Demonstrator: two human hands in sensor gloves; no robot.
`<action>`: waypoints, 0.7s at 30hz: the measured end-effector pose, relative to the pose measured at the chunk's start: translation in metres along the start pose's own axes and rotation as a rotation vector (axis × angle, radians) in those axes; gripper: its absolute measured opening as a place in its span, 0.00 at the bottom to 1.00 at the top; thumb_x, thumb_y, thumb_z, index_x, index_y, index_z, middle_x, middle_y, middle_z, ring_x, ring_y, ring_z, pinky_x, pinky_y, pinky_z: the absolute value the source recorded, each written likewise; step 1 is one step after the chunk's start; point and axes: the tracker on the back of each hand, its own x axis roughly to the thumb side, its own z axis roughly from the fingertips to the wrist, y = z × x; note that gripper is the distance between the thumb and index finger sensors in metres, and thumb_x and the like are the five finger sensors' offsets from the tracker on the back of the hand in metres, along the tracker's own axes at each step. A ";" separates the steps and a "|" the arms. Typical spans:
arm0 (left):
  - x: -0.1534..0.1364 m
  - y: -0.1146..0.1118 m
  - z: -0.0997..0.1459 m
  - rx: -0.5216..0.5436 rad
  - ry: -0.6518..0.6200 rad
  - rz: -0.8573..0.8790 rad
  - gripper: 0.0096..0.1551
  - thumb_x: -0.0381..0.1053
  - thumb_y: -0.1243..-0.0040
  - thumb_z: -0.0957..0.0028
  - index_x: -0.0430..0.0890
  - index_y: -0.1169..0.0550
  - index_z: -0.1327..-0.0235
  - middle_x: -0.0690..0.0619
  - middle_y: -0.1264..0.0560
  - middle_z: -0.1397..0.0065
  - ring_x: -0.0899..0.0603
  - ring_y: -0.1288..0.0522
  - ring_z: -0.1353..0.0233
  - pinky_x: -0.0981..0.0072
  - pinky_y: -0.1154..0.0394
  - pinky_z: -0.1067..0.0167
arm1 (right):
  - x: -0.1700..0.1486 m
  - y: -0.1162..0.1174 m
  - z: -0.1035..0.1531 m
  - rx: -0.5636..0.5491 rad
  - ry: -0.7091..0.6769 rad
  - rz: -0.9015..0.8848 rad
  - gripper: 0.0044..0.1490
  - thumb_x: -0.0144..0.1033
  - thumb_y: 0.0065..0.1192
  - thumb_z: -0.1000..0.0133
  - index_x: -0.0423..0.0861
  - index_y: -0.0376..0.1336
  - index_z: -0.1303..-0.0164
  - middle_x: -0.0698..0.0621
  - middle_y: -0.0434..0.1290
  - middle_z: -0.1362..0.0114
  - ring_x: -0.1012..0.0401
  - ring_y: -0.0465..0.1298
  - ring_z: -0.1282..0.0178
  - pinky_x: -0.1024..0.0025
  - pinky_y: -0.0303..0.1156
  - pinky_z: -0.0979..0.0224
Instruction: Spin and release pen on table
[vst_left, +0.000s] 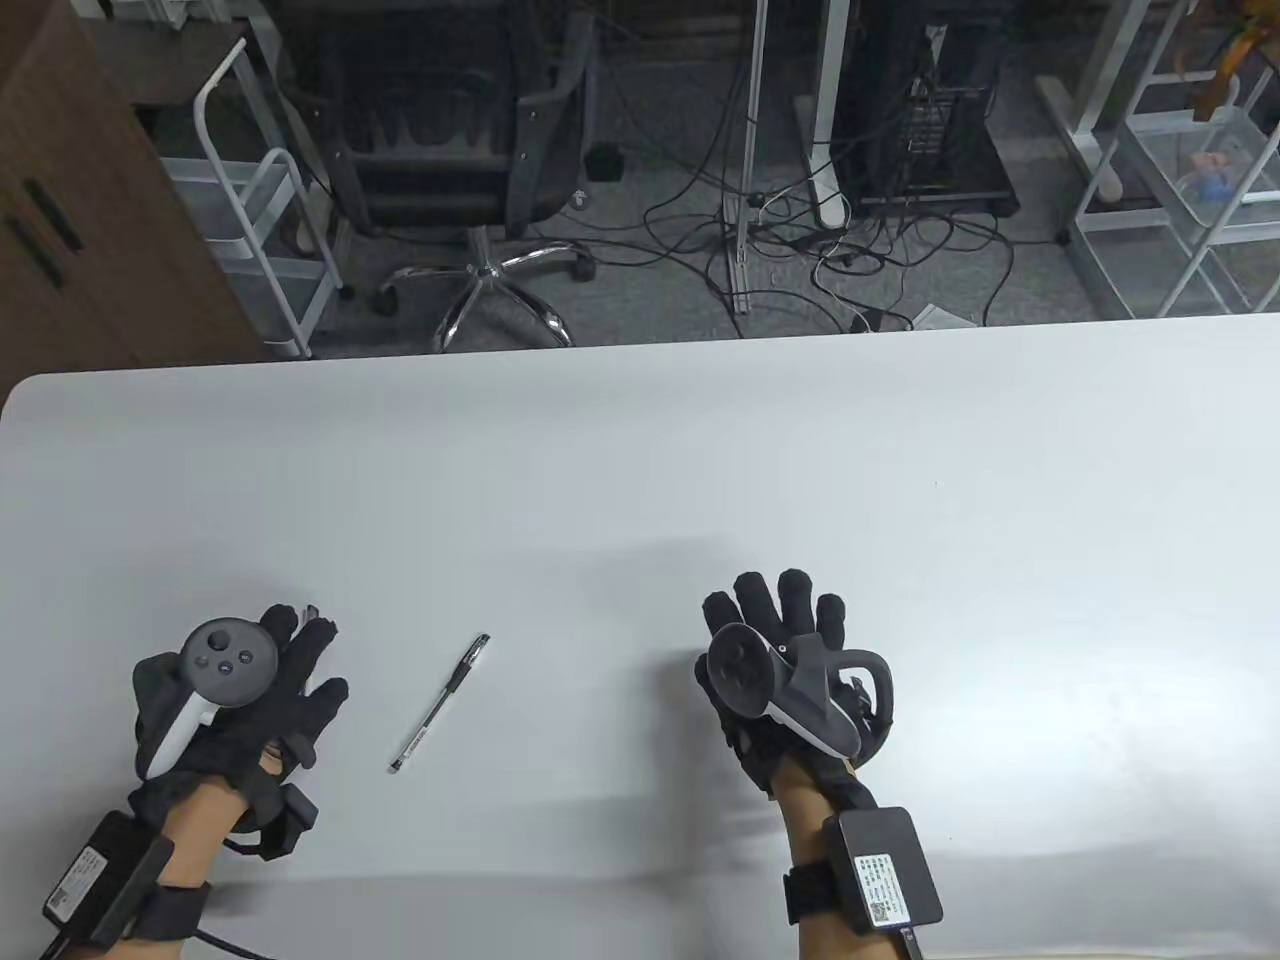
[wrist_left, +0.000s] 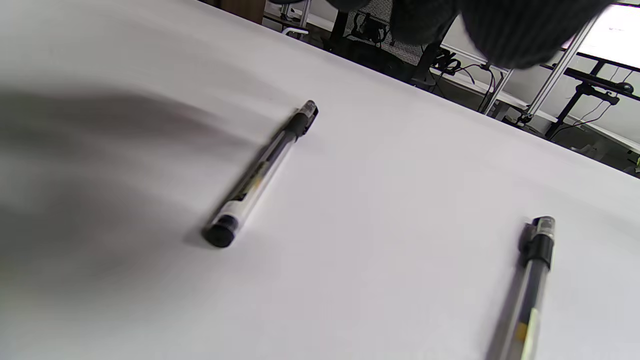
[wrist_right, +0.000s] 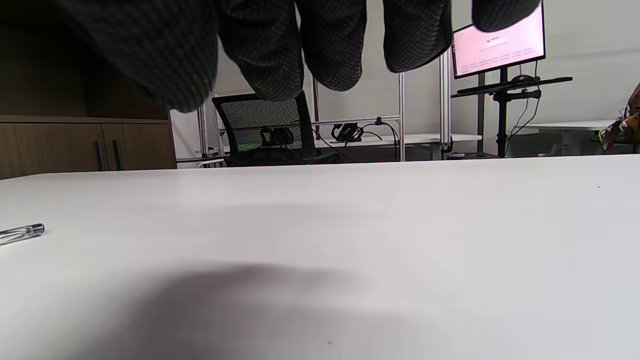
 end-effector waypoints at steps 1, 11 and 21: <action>0.001 0.000 0.000 0.000 -0.002 -0.003 0.43 0.62 0.36 0.62 0.61 0.33 0.27 0.54 0.49 0.16 0.38 0.50 0.13 0.33 0.54 0.23 | 0.000 0.000 0.000 0.000 0.001 -0.003 0.42 0.61 0.67 0.55 0.59 0.63 0.29 0.54 0.60 0.20 0.41 0.57 0.16 0.34 0.50 0.23; 0.020 -0.003 0.008 0.046 -0.063 -0.076 0.43 0.62 0.35 0.62 0.61 0.32 0.28 0.54 0.39 0.18 0.38 0.44 0.14 0.32 0.50 0.24 | 0.000 -0.003 0.001 -0.014 0.006 -0.004 0.42 0.61 0.67 0.55 0.59 0.63 0.29 0.54 0.60 0.20 0.41 0.57 0.16 0.34 0.50 0.23; 0.082 -0.041 0.004 0.075 -0.136 -0.421 0.44 0.65 0.30 0.68 0.60 0.27 0.32 0.55 0.23 0.28 0.41 0.23 0.25 0.37 0.37 0.26 | -0.003 -0.001 0.000 -0.001 0.026 -0.003 0.42 0.61 0.67 0.55 0.59 0.63 0.29 0.54 0.60 0.20 0.41 0.57 0.16 0.34 0.50 0.23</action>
